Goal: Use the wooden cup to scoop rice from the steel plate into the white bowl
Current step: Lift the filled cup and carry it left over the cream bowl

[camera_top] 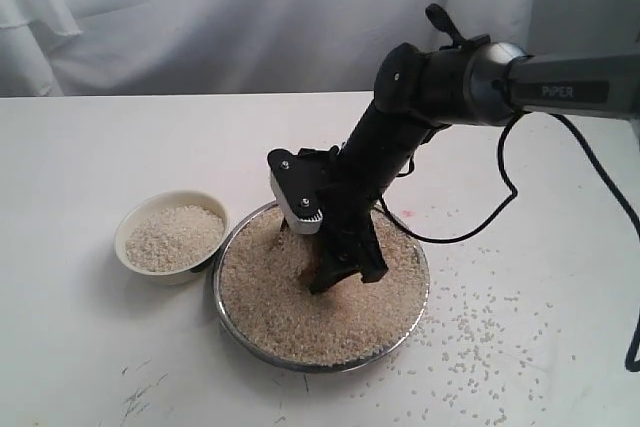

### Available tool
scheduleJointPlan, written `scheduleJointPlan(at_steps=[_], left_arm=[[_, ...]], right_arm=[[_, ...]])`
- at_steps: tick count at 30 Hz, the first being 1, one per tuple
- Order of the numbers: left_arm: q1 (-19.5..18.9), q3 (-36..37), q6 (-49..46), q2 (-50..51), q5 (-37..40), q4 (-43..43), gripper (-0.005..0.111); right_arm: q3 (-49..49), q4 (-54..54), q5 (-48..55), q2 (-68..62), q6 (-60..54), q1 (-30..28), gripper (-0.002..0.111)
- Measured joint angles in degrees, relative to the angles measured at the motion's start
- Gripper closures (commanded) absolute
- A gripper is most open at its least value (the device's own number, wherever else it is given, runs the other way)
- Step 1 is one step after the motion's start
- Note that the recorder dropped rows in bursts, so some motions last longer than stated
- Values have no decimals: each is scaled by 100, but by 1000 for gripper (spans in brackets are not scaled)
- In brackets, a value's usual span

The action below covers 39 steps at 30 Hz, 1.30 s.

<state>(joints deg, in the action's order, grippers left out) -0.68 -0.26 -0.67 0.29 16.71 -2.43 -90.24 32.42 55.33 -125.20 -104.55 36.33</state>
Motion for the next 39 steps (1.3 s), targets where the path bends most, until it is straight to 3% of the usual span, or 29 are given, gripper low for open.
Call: scheduleJointPlan(at_steps=[13, 22, 39], left_arm=[[0, 0, 0, 0, 0, 0, 107], [0, 0, 0, 0, 0, 0, 107], [0, 0, 0, 0, 0, 0, 107]], right_arm=[[-25, 636, 15, 140, 0, -35, 108], [-642, 765, 33, 140, 224, -24, 108], [-1361, 729, -516, 140, 512, 596, 108]])
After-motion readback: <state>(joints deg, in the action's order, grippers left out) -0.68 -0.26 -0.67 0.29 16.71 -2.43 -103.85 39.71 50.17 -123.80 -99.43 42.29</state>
